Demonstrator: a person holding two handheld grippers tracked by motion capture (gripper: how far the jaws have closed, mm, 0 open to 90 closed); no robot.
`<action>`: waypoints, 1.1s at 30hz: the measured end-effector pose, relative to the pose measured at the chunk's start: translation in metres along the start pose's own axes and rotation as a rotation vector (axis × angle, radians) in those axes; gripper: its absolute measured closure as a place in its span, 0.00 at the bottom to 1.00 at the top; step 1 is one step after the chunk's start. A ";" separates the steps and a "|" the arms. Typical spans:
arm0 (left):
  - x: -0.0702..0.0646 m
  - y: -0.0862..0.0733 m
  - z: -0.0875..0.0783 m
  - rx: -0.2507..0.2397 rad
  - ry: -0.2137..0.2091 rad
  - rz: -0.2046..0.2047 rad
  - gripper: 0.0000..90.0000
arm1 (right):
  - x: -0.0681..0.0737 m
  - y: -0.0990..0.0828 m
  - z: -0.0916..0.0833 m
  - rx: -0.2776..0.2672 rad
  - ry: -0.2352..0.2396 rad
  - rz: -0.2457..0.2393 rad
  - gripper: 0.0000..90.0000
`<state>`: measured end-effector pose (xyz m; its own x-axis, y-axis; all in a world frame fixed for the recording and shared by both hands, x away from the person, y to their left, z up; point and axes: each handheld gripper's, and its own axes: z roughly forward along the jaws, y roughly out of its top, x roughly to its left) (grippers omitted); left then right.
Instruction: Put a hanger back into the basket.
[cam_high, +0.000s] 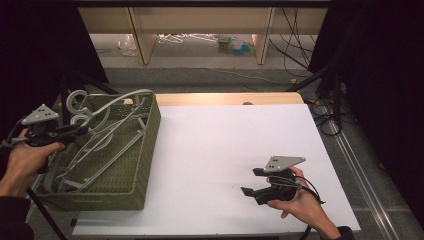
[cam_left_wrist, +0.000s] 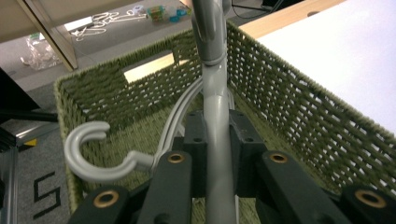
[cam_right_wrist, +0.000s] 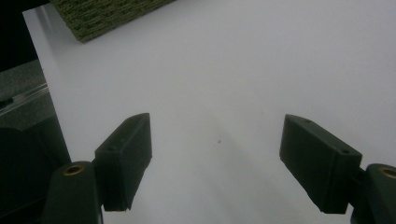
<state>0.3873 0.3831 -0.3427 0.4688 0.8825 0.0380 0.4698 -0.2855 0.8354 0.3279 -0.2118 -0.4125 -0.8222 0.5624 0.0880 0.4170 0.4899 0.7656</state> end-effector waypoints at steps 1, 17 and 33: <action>0.001 -0.002 0.000 0.006 0.000 -0.002 0.88 | 0.000 0.000 0.000 0.002 0.001 0.000 0.29; 0.006 -0.023 0.022 0.090 -0.050 -0.089 0.87 | -0.001 -0.002 0.002 0.011 0.001 0.002 0.29; 0.014 -0.042 0.047 0.172 0.029 -0.194 0.82 | -0.001 -0.003 0.003 0.019 0.011 0.011 0.29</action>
<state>0.4092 0.3900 -0.4029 0.3370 0.9366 -0.0961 0.6702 -0.1669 0.7232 0.3292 -0.2116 -0.4166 -0.8217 0.5605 0.1032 0.4332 0.4967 0.7521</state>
